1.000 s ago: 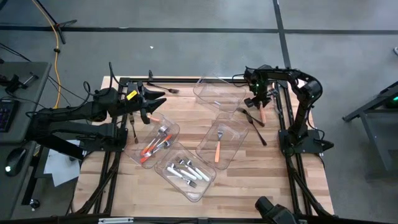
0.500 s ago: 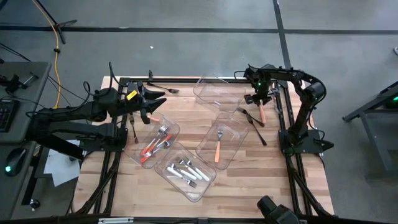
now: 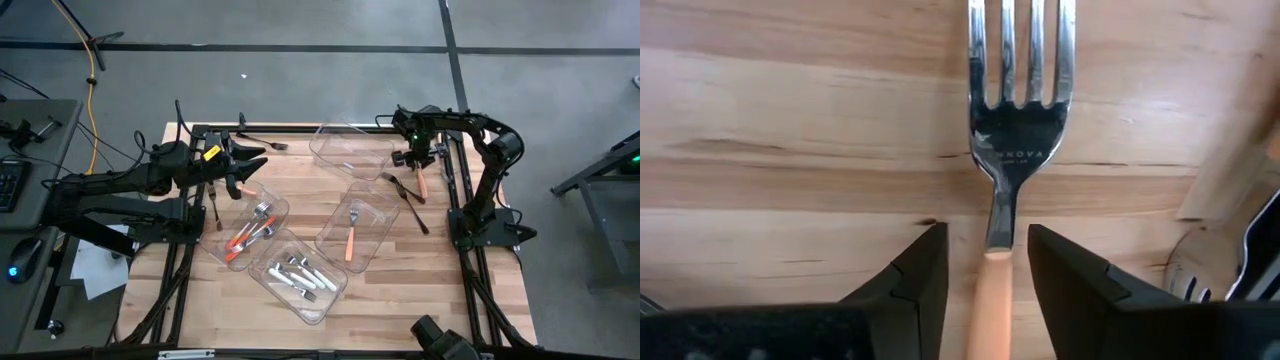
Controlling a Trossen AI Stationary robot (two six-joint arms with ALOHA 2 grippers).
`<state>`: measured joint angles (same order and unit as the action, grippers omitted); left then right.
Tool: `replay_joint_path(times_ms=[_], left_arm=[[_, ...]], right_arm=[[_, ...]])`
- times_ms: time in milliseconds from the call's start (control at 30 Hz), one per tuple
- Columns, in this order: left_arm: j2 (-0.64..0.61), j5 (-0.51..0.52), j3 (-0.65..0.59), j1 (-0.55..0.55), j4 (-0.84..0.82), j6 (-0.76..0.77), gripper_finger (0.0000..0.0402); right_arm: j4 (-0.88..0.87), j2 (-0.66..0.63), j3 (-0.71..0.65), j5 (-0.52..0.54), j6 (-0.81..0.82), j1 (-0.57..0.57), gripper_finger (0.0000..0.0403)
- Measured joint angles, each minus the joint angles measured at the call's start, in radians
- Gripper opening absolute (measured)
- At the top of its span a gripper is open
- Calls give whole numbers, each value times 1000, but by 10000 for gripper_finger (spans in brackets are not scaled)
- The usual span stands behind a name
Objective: Sort silverware by color (type)
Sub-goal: Put the light orange fork into the middle right transparent bin
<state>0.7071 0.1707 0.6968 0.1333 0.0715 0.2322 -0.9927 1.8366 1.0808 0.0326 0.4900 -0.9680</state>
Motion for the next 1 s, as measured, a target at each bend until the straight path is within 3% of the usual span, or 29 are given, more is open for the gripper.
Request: replay_joint_path(times_ms=[333, 533, 800, 1000], left_arm=[[0, 0, 0, 0, 0, 1, 136], [0, 0, 0, 0, 0, 1, 136], [0, 0, 0, 0, 0, 1, 136], [0, 0, 0, 0, 0, 1, 136]], right_arm=[[21, 6, 1, 4, 27, 13, 14], [26, 7, 0, 3, 29, 12, 25], [24, 3, 0, 1, -3, 11, 9], [29, -68, 0, 41, -18, 8, 5]])
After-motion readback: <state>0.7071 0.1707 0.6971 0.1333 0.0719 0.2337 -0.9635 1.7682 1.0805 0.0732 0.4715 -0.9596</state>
